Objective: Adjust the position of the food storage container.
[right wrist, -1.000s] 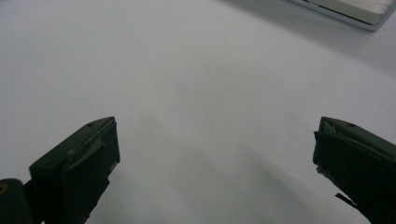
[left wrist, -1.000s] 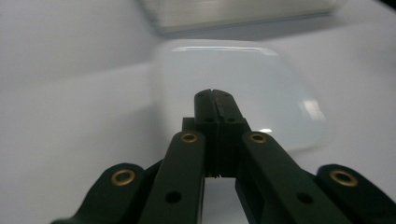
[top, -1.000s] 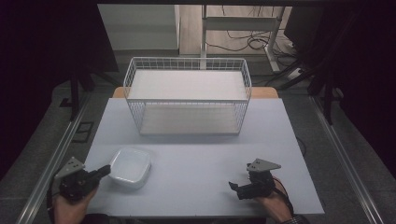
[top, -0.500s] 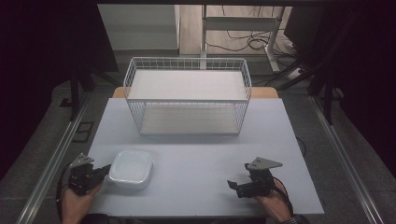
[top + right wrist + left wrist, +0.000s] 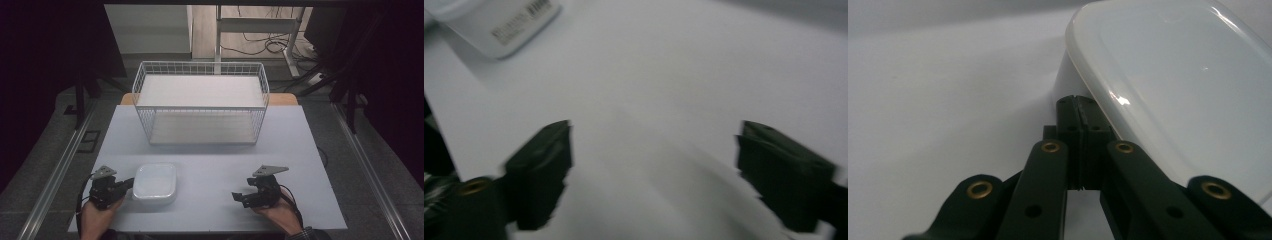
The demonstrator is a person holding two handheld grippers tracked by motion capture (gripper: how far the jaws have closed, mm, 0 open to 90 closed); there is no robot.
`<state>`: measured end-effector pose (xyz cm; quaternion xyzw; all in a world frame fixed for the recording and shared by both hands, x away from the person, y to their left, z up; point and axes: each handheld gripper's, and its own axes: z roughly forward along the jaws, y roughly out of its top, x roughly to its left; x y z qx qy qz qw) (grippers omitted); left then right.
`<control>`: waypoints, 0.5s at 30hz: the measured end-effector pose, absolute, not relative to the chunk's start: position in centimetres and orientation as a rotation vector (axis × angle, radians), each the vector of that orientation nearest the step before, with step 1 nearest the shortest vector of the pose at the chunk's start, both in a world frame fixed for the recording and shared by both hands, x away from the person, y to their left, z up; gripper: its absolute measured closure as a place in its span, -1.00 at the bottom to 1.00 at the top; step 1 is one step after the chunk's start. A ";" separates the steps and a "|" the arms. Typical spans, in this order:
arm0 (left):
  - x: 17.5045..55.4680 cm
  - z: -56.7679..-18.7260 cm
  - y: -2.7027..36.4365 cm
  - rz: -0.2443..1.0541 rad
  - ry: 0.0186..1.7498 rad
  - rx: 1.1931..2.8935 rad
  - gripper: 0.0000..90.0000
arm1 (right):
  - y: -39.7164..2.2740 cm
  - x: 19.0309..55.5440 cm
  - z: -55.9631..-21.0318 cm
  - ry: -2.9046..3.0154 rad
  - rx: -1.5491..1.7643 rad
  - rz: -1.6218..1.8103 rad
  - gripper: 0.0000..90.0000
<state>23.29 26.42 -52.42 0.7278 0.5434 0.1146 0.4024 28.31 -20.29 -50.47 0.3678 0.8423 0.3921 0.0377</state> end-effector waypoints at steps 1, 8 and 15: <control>23.3 -52.4 26.4 0.290 1.373 1.839 1.00 | -20.2 28.5 -50.4 2.589 1.128 1.212 -0.41; 23.7 -52.4 24.1 0.232 1.322 1.864 1.00 | -18.6 29.1 -49.8 2.643 1.090 1.230 0.29; 24.1 -52.5 22.0 0.182 1.276 1.887 1.00 | -16.2 29.4 -49.4 2.662 0.980 1.239 0.91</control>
